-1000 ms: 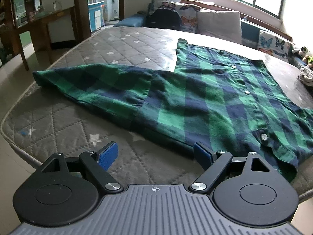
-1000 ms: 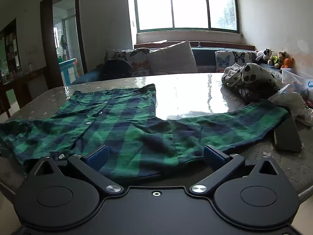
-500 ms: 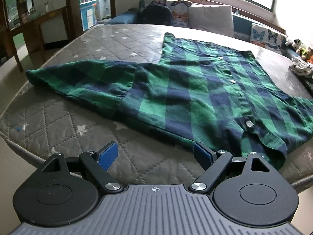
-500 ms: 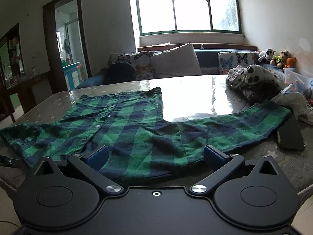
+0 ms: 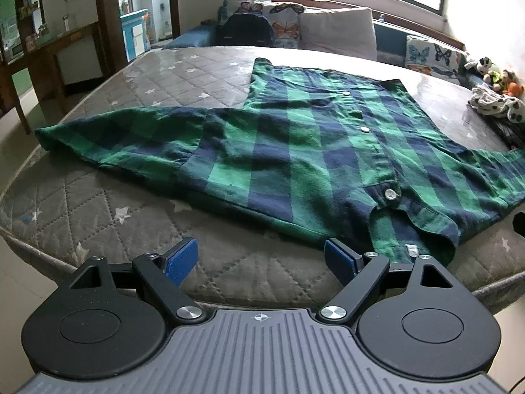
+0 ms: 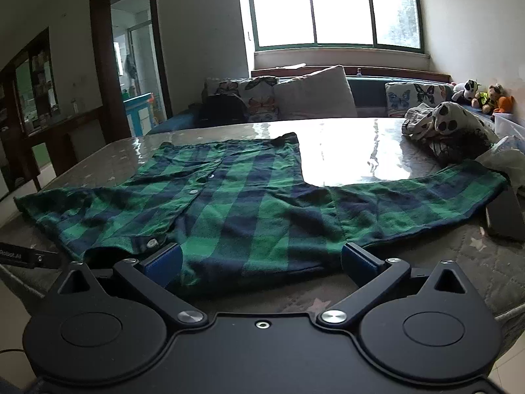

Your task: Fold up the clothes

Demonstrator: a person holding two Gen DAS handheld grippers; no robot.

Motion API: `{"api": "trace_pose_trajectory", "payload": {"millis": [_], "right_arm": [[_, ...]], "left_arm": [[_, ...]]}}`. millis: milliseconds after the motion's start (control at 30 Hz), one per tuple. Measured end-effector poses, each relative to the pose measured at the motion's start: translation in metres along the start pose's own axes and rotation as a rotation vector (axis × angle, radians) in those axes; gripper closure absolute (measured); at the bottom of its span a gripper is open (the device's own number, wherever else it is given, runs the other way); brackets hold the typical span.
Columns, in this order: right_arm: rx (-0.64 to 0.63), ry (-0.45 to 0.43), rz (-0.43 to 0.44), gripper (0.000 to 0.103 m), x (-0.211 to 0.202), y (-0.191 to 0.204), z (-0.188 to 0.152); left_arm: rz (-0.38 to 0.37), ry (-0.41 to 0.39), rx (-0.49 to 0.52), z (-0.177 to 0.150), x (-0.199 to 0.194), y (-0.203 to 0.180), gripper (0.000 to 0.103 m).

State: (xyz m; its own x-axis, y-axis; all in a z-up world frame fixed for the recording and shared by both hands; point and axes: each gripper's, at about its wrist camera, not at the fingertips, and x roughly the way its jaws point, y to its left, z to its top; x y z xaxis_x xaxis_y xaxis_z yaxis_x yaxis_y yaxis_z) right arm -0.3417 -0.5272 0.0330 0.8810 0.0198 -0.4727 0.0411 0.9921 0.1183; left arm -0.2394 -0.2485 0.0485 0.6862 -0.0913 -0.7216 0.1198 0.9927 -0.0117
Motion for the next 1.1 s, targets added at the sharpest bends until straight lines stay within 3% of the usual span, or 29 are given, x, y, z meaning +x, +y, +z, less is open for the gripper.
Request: {"api": "trace_pose_trajectory", "payload": {"millis": [1100], "right_arm": [[-0.024, 0.043, -0.017, 0.0, 0.003, 0.009, -0.007]], "left_arm": [[-0.04, 0.035, 0.067, -0.011, 0.0, -0.024, 0.018]]}}
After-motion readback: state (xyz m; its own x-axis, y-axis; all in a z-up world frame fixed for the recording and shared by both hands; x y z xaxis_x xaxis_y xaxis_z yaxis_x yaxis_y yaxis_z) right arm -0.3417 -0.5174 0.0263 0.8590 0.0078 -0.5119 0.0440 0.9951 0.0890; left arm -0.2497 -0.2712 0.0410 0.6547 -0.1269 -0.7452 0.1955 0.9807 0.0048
